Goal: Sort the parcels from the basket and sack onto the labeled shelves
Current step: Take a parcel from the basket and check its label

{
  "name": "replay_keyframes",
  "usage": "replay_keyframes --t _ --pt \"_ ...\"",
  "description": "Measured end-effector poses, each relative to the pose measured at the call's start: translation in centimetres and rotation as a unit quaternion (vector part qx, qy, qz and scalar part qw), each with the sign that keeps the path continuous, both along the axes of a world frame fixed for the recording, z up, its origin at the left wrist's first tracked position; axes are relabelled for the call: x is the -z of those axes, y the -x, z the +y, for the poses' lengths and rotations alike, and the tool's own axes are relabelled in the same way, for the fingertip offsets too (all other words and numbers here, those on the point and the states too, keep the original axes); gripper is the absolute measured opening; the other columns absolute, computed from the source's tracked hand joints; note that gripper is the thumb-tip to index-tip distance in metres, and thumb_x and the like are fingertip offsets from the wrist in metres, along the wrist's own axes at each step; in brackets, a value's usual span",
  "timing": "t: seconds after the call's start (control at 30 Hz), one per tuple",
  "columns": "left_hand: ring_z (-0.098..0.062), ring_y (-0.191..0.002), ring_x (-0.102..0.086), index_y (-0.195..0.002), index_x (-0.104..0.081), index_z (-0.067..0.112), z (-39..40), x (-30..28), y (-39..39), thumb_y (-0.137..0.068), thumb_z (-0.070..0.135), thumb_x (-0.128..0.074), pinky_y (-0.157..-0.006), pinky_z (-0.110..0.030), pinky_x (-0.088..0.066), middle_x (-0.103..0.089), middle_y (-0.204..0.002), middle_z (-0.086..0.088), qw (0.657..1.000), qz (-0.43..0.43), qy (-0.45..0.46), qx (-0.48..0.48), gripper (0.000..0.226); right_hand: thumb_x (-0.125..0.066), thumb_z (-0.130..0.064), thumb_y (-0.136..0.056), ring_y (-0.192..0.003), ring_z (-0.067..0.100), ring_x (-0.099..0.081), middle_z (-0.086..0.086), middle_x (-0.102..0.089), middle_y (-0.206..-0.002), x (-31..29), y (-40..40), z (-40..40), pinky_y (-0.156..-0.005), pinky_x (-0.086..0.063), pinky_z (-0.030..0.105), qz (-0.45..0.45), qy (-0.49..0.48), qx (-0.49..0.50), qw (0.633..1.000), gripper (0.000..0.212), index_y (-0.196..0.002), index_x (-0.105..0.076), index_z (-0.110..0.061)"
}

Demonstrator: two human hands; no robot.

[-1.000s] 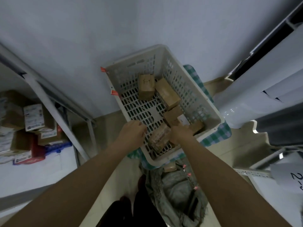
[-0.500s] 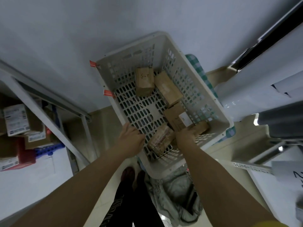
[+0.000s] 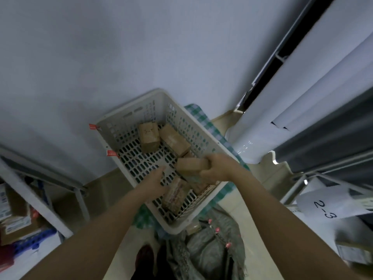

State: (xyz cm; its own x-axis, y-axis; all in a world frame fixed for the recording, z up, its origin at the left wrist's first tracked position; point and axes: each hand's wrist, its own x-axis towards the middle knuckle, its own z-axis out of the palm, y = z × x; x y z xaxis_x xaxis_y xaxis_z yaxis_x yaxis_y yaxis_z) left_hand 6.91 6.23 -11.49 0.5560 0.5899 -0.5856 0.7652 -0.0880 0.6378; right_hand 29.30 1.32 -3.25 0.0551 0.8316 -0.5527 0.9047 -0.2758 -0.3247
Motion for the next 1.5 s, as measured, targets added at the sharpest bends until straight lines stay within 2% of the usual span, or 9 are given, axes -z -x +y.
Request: replay_keyframes --t 0.13,0.2,0.33,0.63,0.8,0.97,1.13,1.27,1.5 --pt "-0.005 -0.119 -0.042 -0.145 -0.028 0.020 1.1 -6.9 -2.0 -0.084 0.026 -0.073 -0.087 -0.008 -0.042 -0.035 -0.137 0.012 0.981 -0.168 0.060 -0.071 0.076 -0.054 -0.034 -0.092 -0.089 0.018 -0.058 -0.003 -0.058 -0.097 -4.5 -0.5 -2.1 -0.073 -0.048 0.028 0.190 -0.076 0.140 0.969 0.020 -0.105 -0.055 -0.019" --pt "-0.008 -0.111 -0.056 -0.138 -0.041 0.019 1.8 -8.7 -1.8 -0.071 0.046 -0.079 -0.091 -0.022 -0.051 -0.050 -0.137 0.005 0.975 -0.187 0.092 -0.079 0.081 -0.046 -0.032 -0.099 -0.092 0.018 -0.063 0.001 -0.063 -0.099 -6.0 -0.5 -2.8 -0.087 -0.053 0.033 0.281 -0.087 0.204 0.934 0.022 -0.105 -0.059 -0.015" --pt "-0.017 -0.106 -0.064 -0.131 -0.051 0.022 1.9 -11.5 -1.3 -0.078 0.043 -0.074 -0.096 -0.041 -0.052 -0.062 -0.123 0.002 0.972 -0.205 0.075 -0.092 0.062 -0.039 -0.028 -0.102 -0.074 0.012 -0.067 0.004 -0.068 -0.089 -8.1 0.3 -3.8 -0.083 -0.055 0.027 0.390 -0.131 0.312 0.857 0.027 -0.102 -0.061 -0.013" --pt "-0.016 -0.096 -0.066 -0.127 -0.050 0.017 -0.6 -16.2 -1.4 -0.082 0.054 -0.064 -0.081 -0.034 -0.055 -0.065 -0.116 -0.002 0.943 -0.266 0.028 -0.200 0.060 -0.059 -0.042 -0.094 -0.102 0.019 -0.068 0.004 -0.069 -0.117 -7.5 4.9 -4.3 -0.081 -0.057 0.031 0.505 -0.168 0.371 0.761 0.046 -0.131 -0.052 -0.016" --pt "-0.018 -0.105 -0.064 -0.122 -0.056 0.027 -1.1 -19.2 -0.3 -0.092 0.061 -0.035 -0.085 -0.035 -0.053 -0.067 -0.115 -0.002 0.918 -0.322 0.126 -0.196 0.050 -0.049 -0.047 -0.096 -0.114 0.026 -0.064 0.007 -0.068 -0.123 -7.9 5.4 -4.0 -0.097 -0.051 0.045 0.621 -0.149 0.377 0.671 0.046 -0.131 -0.058 -0.019" --pt "-0.023 -0.111 -0.064 -0.133 -0.049 0.020 -1.2 -20.4 0.2 -0.074 0.065 -0.067 -0.095 -0.049 -0.051 -0.063 -0.126 -0.007 0.895 -0.370 0.135 -0.208 0.076 -0.047 -0.048 -0.098 -0.112 0.026 -0.065 0.008 -0.068 -0.123 -8.9 6.7 -3.1 -0.100 -0.050 0.050 0.569 -0.193 0.353 0.717 0.043 -0.130 -0.059 -0.021" --pt "-0.015 -0.091 -0.065 -0.122 -0.048 0.021 -2.6 -21.5 -0.4 -0.096 0.045 -0.048 -0.073 -0.032 -0.054 -0.064 -0.108 0.000 0.907 -0.328 -0.033 -0.263 0.036 -0.061 -0.053 -0.086 -0.107 0.023 -0.061 0.010 -0.056 -0.124 -10.1 8.2 -2.9 -0.092 -0.055 0.045 0.370 -0.345 0.354 0.787 0.044 -0.126 -0.052 -0.036" --pt "-0.019 -0.095 -0.066 -0.120 -0.049 0.021 -3.0 -22.1 -0.4 -0.095 0.042 -0.052 -0.086 -0.042 -0.055 -0.064 -0.112 -0.003 0.906 -0.326 -0.080 -0.258 0.033 -0.062 -0.038 -0.092 -0.113 0.016 -0.049 -0.001 -0.041 -0.123 -10.7 8.8 -3.9 -0.095 -0.051 0.039 0.308 -0.378 0.288 0.824 0.056 -0.141 -0.036 -0.039" --pt "-0.013 -0.104 -0.063 -0.118 -0.051 0.017 -4.2 -23.5 0.6 -0.092 0.038 -0.058 -0.080 -0.031 -0.058 -0.059 -0.117 0.001 0.897 -0.375 -0.012 -0.233 0.034 -0.064 -0.035 -0.093 -0.118 0.009 -0.059 -0.006 -0.056 -0.132 -12.4 9.9 -5.3 -0.097 -0.053 0.035 0.468 -0.312 0.197 0.803 0.061 -0.146 -0.034 -0.031"
